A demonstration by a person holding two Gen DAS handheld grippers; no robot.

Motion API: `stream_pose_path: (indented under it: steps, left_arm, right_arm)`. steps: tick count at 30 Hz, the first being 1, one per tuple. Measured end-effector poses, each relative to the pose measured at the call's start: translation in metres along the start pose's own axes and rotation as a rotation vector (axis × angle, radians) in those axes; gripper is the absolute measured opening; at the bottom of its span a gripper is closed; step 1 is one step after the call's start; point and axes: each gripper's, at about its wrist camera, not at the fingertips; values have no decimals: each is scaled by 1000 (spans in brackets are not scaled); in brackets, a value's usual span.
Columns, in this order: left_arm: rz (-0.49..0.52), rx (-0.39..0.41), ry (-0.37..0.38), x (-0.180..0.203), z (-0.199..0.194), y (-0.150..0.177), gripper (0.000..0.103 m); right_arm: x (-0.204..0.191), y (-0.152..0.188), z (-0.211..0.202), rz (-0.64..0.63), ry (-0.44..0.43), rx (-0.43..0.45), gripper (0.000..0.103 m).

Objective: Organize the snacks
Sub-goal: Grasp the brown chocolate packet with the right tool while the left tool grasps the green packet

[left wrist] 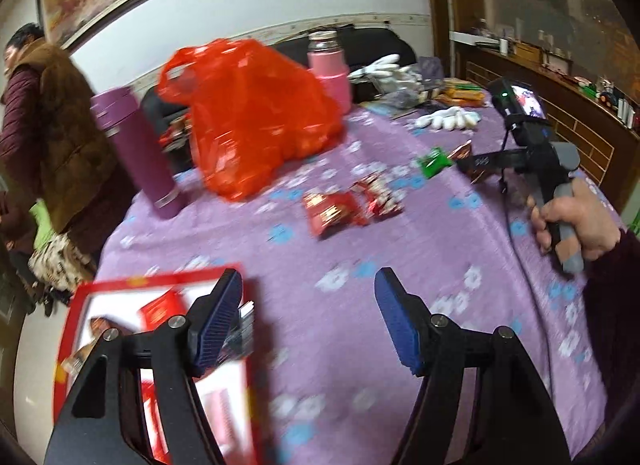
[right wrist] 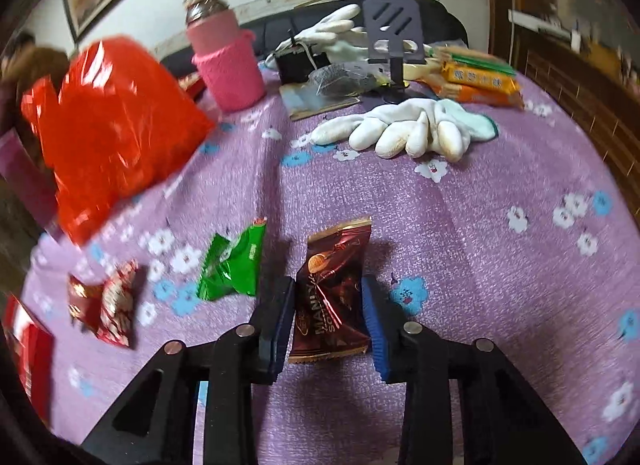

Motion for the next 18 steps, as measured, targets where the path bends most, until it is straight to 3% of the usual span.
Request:
stream_pose_path:
  steps: [9, 13, 18]
  left_arm:
    - [12, -20, 98, 48, 63, -60, 68]
    - [-30, -19, 119, 60, 89, -81, 68]
    - [-168, -72, 159, 67, 135, -103, 68]
  right_arm:
    - [99, -2, -14, 488, -370, -56, 33]
    - [112, 4, -3, 589, -519, -122, 33]
    - [113, 6, -2, 622, -567, -139, 34]
Point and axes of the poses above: each gripper's, at about its wrist camera, not at the fingertips, and z roughly the way its jaws point, x to its right, y to its underside, and after that the axes turned 7 degrees about y, right-handed
